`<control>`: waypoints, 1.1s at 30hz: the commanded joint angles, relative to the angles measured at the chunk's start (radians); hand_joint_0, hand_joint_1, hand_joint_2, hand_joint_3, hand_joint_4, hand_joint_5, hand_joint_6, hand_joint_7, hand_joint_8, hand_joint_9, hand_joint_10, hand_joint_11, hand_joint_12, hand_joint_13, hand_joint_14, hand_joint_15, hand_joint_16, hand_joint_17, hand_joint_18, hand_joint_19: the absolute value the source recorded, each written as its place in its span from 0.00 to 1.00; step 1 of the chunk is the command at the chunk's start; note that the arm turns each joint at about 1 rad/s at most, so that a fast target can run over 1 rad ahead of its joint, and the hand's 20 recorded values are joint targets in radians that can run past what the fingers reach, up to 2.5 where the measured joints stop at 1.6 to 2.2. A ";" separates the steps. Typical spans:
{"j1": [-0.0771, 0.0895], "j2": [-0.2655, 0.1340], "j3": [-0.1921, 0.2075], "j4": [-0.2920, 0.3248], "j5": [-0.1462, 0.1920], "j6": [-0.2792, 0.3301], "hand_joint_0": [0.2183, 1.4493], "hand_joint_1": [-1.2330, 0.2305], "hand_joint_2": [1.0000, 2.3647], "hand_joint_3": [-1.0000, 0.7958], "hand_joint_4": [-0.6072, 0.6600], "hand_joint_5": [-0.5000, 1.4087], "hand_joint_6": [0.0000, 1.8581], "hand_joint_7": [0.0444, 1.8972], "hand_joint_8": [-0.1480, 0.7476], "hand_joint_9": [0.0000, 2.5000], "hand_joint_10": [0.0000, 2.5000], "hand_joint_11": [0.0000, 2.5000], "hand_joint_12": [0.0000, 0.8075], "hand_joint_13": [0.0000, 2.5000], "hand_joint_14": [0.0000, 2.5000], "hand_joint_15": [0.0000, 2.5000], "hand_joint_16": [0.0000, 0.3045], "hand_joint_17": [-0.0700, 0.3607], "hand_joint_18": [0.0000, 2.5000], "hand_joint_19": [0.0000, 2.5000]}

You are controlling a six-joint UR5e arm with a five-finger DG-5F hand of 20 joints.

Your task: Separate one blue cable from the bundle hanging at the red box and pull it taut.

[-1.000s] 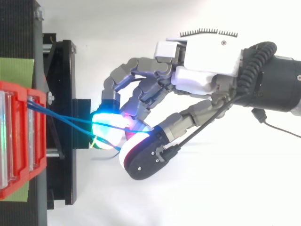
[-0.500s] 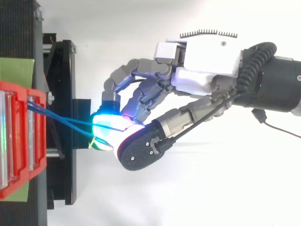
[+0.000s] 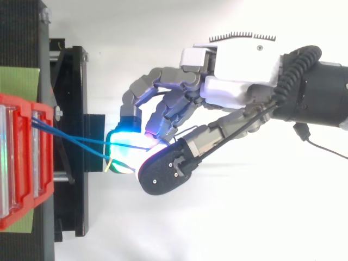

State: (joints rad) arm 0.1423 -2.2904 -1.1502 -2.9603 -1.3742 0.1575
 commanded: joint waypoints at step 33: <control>-0.027 0.048 0.009 -0.094 -0.017 -0.064 0.37 0.31 0.01 0.36 0.57 0.14 0.48 0.44 0.45 0.37 0.19 0.56 0.44 0.38 0.01 0.40 0.14 0.39 0.27 0.21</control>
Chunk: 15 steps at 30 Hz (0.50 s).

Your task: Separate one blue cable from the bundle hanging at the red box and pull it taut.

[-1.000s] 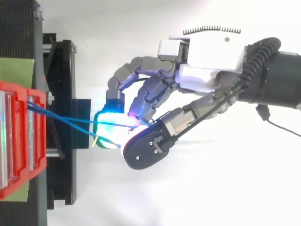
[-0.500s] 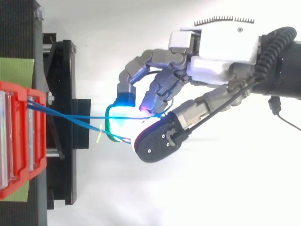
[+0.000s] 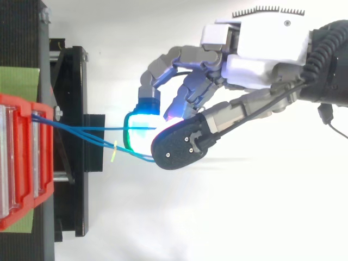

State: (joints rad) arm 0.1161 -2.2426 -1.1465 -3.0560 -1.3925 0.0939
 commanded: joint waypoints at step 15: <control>-0.006 0.000 0.005 0.014 0.001 -0.022 0.33 0.33 0.00 0.28 0.58 0.14 0.49 0.44 0.45 0.37 0.20 0.57 0.44 0.38 0.01 0.40 0.15 0.39 0.27 0.22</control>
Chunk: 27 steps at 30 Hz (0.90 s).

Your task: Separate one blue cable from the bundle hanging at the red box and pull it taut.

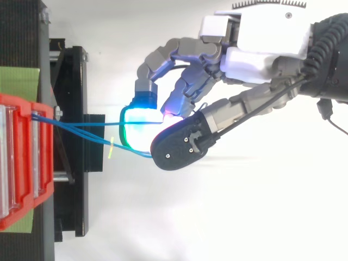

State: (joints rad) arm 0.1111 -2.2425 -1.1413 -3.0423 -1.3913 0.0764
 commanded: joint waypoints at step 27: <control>0.001 0.000 0.000 0.002 0.000 -0.010 0.33 0.41 0.02 0.52 0.44 0.15 0.53 0.51 0.45 0.39 0.17 0.58 0.43 0.39 0.01 0.40 0.15 0.40 0.27 0.23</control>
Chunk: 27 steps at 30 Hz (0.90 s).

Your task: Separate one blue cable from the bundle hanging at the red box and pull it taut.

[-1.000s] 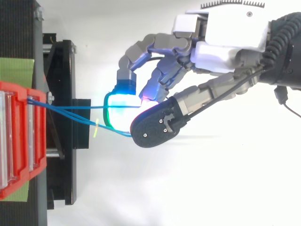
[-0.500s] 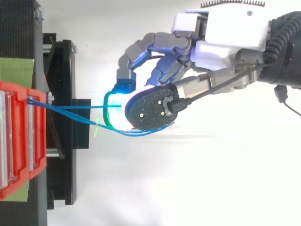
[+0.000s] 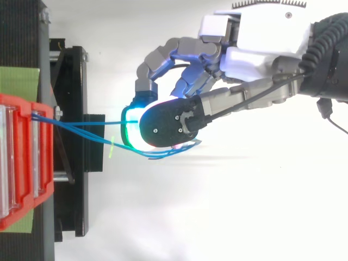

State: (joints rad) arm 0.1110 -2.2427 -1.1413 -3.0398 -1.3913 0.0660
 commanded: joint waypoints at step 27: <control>-0.004 -0.002 -0.090 0.181 0.002 -0.034 0.41 0.43 0.00 0.32 0.48 0.13 0.52 0.48 0.45 0.36 0.13 0.57 0.44 0.37 0.01 0.39 0.15 0.41 0.26 0.22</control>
State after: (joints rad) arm 0.1076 -2.2442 -1.2020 -2.9344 -1.3909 0.0344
